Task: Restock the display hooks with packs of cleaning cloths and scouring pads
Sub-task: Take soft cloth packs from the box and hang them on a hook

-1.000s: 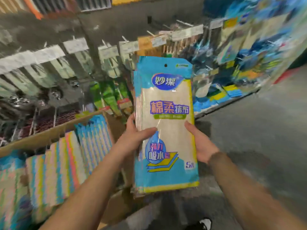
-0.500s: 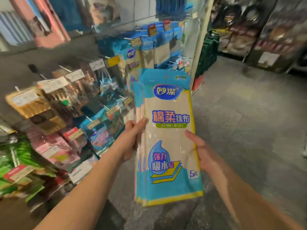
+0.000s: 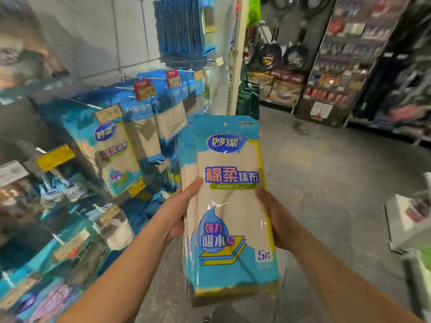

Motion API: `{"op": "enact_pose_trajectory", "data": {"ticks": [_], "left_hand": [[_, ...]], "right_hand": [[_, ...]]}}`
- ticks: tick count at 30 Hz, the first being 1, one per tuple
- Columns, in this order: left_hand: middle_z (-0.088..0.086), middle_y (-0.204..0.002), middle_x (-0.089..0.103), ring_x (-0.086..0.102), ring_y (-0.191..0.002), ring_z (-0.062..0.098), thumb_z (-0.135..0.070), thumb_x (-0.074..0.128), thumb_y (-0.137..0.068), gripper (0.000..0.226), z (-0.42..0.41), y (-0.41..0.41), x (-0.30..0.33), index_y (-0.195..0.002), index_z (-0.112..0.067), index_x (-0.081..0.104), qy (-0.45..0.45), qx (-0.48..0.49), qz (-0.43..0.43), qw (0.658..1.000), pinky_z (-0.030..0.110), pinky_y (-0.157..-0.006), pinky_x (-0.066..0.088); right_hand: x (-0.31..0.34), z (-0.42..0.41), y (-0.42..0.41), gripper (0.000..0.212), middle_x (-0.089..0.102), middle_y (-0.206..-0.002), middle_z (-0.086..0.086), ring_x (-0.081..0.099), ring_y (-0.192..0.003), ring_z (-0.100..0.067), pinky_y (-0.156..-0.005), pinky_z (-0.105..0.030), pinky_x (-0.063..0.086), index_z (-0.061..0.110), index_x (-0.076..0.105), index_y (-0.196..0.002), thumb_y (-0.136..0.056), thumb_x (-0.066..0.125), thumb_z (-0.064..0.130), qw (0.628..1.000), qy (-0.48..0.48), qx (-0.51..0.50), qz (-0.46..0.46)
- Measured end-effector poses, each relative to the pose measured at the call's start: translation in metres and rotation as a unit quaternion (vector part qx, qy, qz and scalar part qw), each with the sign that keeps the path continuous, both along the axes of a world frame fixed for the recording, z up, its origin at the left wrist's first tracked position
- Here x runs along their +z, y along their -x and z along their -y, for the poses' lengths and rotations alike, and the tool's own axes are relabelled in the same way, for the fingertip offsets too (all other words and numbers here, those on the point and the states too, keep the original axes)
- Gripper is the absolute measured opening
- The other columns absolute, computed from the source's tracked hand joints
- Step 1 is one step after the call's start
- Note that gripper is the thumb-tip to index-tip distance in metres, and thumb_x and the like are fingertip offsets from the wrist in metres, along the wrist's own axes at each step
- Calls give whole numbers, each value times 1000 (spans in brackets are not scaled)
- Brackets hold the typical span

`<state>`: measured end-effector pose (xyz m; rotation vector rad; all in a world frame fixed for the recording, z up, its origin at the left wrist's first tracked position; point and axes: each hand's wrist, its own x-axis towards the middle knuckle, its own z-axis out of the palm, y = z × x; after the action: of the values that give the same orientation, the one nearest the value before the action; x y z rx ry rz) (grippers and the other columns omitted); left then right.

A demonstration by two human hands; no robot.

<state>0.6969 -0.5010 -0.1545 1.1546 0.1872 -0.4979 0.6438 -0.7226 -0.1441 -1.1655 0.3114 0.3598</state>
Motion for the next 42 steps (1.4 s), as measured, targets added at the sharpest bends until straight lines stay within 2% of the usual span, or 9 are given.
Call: {"op": "enact_pose_trajectory", "data": {"ticks": [7, 11, 16, 20, 23, 26, 35, 38, 42], "left_hand": [[20, -128, 68, 69, -111, 37, -44, 63, -87, 57, 33, -151, 18, -136, -14, 63, 46, 10, 17, 999, 47, -85, 61], [21, -129, 67, 64, -118, 42, -46, 68, -86, 60, 52, -222, 25, -138, -16, 61, 33, 37, 41, 998, 54, -94, 56], [21, -118, 72, 73, -99, 36, -39, 65, -86, 59, 84, -309, 39, -137, -10, 59, 6, 80, 87, 993, 46, -76, 62], [21, -110, 74, 75, -88, 35, -28, 61, -94, 46, 124, -370, 55, -136, -9, 57, 3, 117, 110, 987, 43, -66, 62], [22, -114, 73, 73, -98, 40, -31, 63, -89, 51, 148, -411, 71, -136, -14, 56, -5, 150, 125, 981, 54, -81, 61], [25, -117, 71, 66, -110, 47, -36, 66, -83, 57, 163, -450, 85, -135, -12, 57, -12, 193, 127, 973, 62, -92, 55], [24, -121, 70, 68, -109, 44, -35, 67, -84, 60, 159, -539, 125, -137, -10, 54, 12, 251, 166, 954, 54, -82, 61], [22, -117, 72, 72, -101, 40, -36, 67, -83, 58, 143, -577, 137, -134, -10, 57, 6, 261, 188, 947, 49, -76, 63], [20, -118, 72, 72, -102, 39, -36, 68, -83, 57, 121, -625, 161, -134, -13, 56, 9, 265, 206, 942, 50, -76, 63]], "right_hand": [[27, 34, -148, 59, 71, -122, -5, 68, -112, -25, -106, -50, 46, 25, 62, -128, -79, 54, 57, 998, 49, 30, 34], [43, 58, -228, 49, 71, -121, 0, 69, -108, -21, -100, -46, 52, 29, 56, -132, -87, 60, 47, 992, 88, 5, 91], [99, 107, -367, 42, 57, -122, 2, 65, -84, 6, -62, -11, 51, 28, 32, -133, -99, 58, 24, 938, 205, -75, 270], [148, 145, -480, 32, 58, -120, 8, 61, -99, 0, -72, -13, 49, 30, 45, -125, -97, 62, 32, 880, 306, -29, 362], [170, 163, -553, 11, 65, -116, 3, 67, -98, -13, -76, -29, 58, 37, 62, -100, -94, 65, 28, 870, 304, 7, 388], [187, 174, -618, 21, 70, -112, 2, 68, -101, -16, -90, -43, 58, 39, 71, -91, -92, 64, 20, 864, 277, 27, 420], [217, 136, -732, 38, 63, -114, 2, 59, -102, -3, -75, -6, 47, 29, 69, -106, -93, 47, 1, 832, 236, -20, 501], [230, 118, -774, 24, 65, -118, 0, 67, -100, -10, -67, -20, 58, 26, 69, -114, -97, 58, 12, 867, 168, 38, 467], [265, 95, -828, 20, 64, -121, 0, 69, -105, -16, -82, -45, 61, 38, 69, -104, -93, 68, 21, 859, 175, 114, 467]]}}
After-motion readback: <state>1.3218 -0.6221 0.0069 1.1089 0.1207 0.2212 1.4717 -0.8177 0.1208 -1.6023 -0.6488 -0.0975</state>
